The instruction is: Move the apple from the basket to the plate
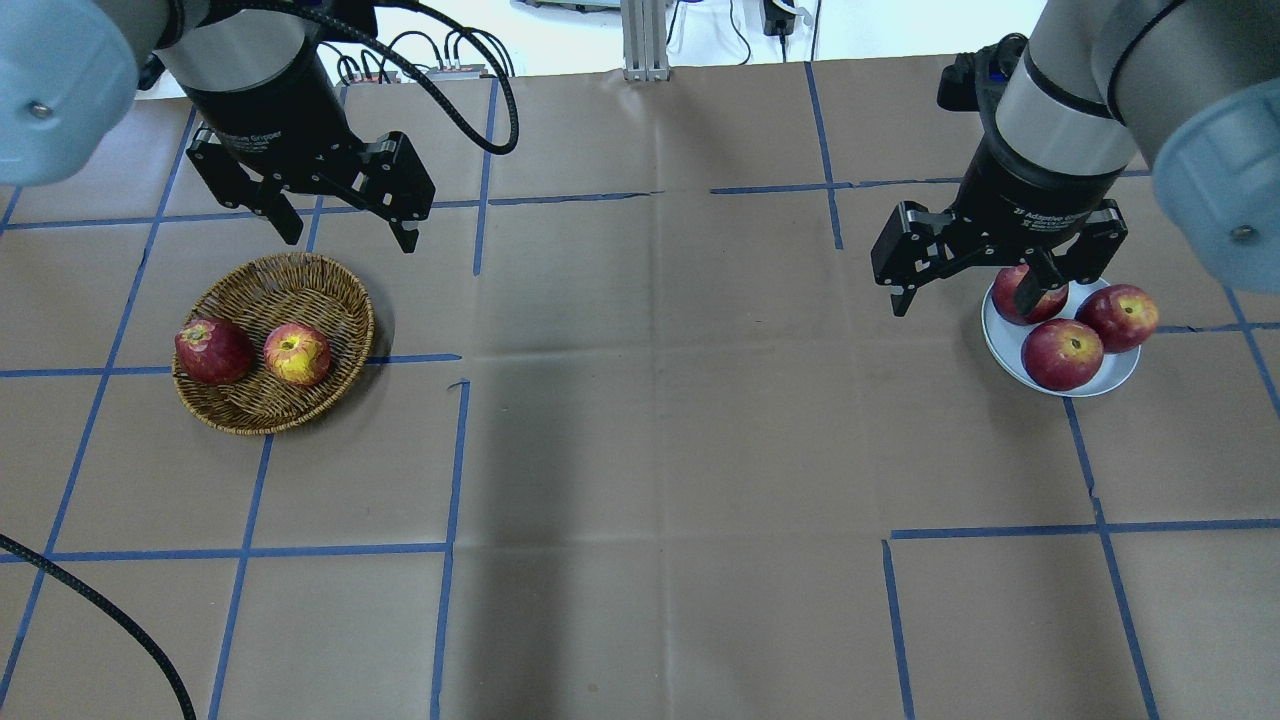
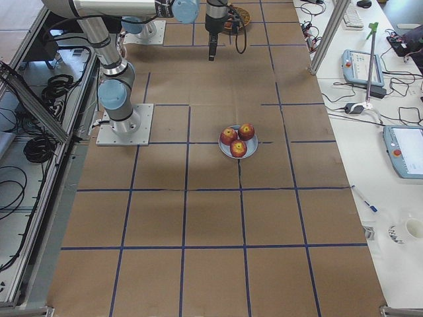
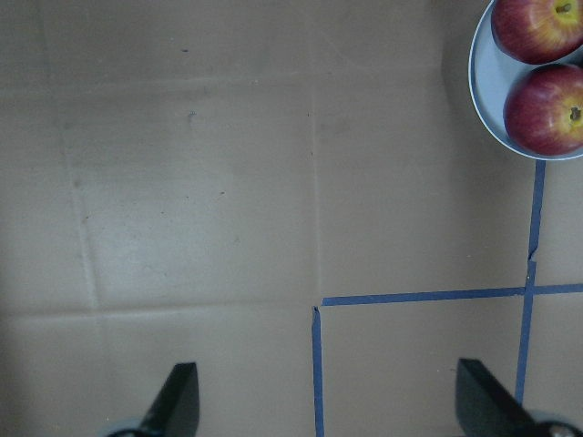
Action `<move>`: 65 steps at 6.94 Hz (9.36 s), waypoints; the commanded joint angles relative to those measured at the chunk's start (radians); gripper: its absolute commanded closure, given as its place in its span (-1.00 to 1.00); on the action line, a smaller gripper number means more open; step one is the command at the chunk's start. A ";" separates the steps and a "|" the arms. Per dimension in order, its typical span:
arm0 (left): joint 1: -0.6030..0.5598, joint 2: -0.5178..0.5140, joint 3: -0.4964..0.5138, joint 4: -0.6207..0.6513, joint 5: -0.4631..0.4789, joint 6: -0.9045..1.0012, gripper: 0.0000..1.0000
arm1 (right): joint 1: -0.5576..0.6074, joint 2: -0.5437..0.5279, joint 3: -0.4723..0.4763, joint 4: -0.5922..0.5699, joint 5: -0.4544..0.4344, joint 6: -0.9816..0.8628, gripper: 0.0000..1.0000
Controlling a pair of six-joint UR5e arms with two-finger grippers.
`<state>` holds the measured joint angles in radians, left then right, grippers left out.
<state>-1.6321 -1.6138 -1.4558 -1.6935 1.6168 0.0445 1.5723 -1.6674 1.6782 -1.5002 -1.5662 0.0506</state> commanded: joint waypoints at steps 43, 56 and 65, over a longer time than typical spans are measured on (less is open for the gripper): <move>-0.139 -0.415 -0.131 0.500 -0.014 -0.215 0.11 | -0.002 -0.008 -0.003 -0.057 -0.002 -0.023 -1.00; -0.341 -0.594 -0.092 0.673 -0.071 -0.454 -0.98 | -0.005 0.003 -0.003 -0.071 -0.002 -0.005 -1.00; -0.059 -0.077 -0.144 0.250 -0.034 -0.020 -0.98 | 0.051 0.113 -0.012 -0.233 0.018 0.040 -1.00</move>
<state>-1.7405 -1.7654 -1.5807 -1.3877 1.5865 -0.0242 1.6198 -1.5692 1.6657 -1.7314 -1.5613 0.0733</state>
